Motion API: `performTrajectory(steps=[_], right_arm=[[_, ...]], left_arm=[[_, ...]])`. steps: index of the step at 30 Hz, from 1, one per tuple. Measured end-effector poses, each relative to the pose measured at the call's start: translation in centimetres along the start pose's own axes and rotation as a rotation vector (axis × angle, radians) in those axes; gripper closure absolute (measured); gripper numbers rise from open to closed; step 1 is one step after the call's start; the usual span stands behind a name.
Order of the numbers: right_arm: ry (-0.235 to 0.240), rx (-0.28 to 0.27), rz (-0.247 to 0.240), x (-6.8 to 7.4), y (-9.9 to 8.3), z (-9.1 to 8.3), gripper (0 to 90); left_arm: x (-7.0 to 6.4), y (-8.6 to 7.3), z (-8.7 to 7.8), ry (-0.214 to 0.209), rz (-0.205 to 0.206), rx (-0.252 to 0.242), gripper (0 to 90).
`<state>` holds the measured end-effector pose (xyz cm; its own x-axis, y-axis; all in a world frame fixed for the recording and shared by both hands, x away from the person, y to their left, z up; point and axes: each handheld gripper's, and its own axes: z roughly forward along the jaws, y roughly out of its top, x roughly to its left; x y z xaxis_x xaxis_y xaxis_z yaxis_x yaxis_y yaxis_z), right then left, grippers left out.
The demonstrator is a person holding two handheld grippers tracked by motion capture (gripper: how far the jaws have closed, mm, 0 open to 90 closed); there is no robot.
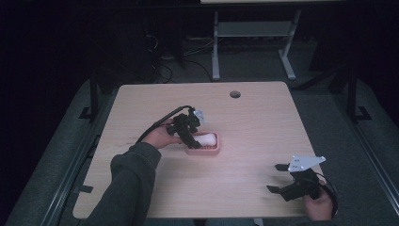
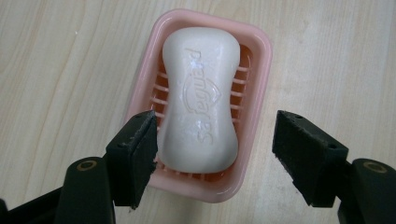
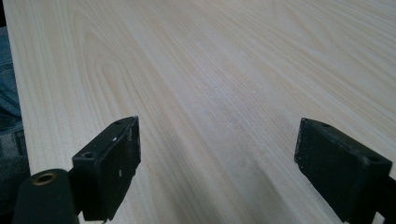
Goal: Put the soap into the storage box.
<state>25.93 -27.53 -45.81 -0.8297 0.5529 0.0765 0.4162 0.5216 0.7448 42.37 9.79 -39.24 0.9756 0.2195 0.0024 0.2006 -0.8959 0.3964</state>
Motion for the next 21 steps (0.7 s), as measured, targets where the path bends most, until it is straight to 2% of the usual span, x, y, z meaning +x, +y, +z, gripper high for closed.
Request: performTrajectory(steps=[4, 6, 14, 21], right_arm=[[-0.012, -0.007, 0.007, -0.1, -0.1, -0.2, 14.2], [-0.010, -0.005, 0.011, -0.1, -0.2, -0.2, 14.2], [-0.014, 0.003, 0.011, -0.1, -0.1, -0.1, 14.2], [-0.020, 0.004, 0.011, -0.1, -0.2, -0.1, 14.2]], left_arm=[[-0.2, -0.2, 0.0, 0.001, 0.002, -0.001, 29.1], [-0.3, -0.3, -0.1, -0.005, -0.012, -0.011, 29.0], [-0.9, -0.6, -0.8, 0.008, -0.007, -0.030, 28.5], [-1.5, -1.0, -1.1, 0.002, -0.007, -0.038, 28.1]])
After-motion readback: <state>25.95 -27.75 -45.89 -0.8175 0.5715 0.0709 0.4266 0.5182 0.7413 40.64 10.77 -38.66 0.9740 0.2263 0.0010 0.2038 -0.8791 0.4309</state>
